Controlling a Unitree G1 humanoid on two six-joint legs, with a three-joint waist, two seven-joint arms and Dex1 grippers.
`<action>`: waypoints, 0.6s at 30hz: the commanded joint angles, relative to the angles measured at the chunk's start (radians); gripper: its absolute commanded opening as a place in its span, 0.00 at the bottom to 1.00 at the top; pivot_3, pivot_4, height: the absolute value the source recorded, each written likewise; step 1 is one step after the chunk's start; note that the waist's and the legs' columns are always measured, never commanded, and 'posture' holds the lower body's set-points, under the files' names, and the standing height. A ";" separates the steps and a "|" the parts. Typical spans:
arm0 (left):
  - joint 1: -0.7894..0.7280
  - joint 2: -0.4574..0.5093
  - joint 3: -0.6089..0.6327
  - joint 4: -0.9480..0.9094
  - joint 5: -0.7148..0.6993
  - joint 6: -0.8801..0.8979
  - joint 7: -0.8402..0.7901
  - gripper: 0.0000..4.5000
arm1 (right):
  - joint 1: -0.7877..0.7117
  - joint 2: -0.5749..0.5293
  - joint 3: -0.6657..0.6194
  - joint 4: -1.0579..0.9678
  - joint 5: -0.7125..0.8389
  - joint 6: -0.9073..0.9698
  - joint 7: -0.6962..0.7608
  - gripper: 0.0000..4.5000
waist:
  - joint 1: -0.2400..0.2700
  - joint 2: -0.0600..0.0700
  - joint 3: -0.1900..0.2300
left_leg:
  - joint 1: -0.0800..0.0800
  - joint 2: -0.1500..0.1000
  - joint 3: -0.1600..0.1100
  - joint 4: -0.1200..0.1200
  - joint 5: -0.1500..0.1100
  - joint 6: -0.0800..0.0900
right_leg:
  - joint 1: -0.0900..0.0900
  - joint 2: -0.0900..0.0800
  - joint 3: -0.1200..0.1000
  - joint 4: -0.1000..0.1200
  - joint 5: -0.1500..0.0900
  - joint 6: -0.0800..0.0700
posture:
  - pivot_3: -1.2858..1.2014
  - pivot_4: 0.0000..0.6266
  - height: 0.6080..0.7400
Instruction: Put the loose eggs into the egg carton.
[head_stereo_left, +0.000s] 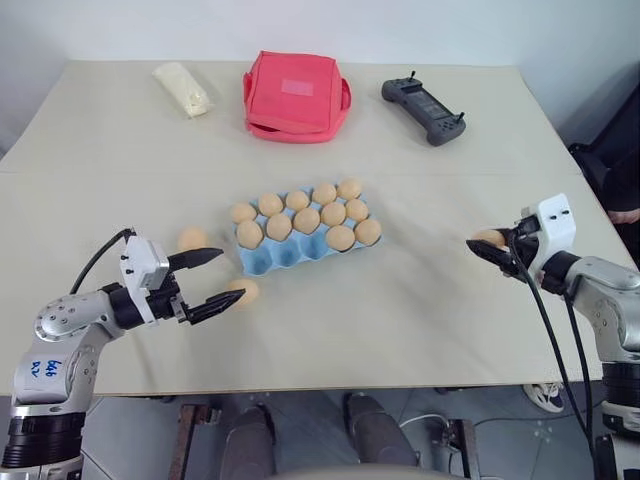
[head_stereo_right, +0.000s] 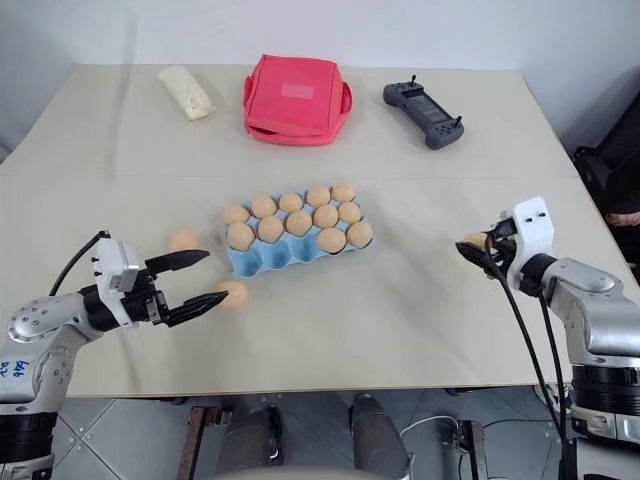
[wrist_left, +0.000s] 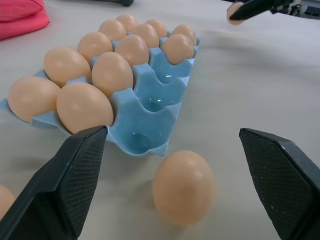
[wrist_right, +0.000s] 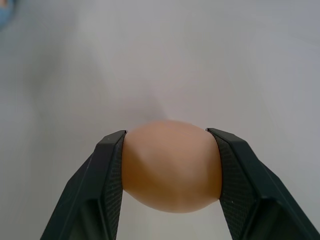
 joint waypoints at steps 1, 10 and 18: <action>-0.001 0.017 0.033 -0.028 -0.024 -0.004 0.000 1.00 | -0.089 0.002 0.035 -0.152 0.065 0.068 0.013 0.48 | -0.004 0.000 0.000 | 0.000 0.000 0.000 0.000 0.000 0.000 | 0.000 0.000 0.000 0.000 0.000 0.000 | 0.52 0.24 1.00; -0.008 0.019 0.056 -0.025 -0.014 -0.017 0.019 1.00 | -0.326 0.234 0.284 -0.213 0.101 0.127 0.010 0.48 | -0.021 0.000 0.000 | -0.001 0.000 0.000 -0.002 0.000 -0.001 | -0.002 0.000 -0.001 0.000 0.000 0.001 | 0.52 0.24 1.00; 0.019 0.016 0.084 -0.047 -0.016 -0.021 0.038 1.00 | -0.375 0.380 0.460 -0.115 0.027 0.046 0.026 0.48 | -0.021 0.000 0.000 | -0.004 0.001 0.001 -0.008 0.000 -0.001 | -0.011 0.000 -0.002 0.003 0.000 0.004 | 0.52 0.24 1.00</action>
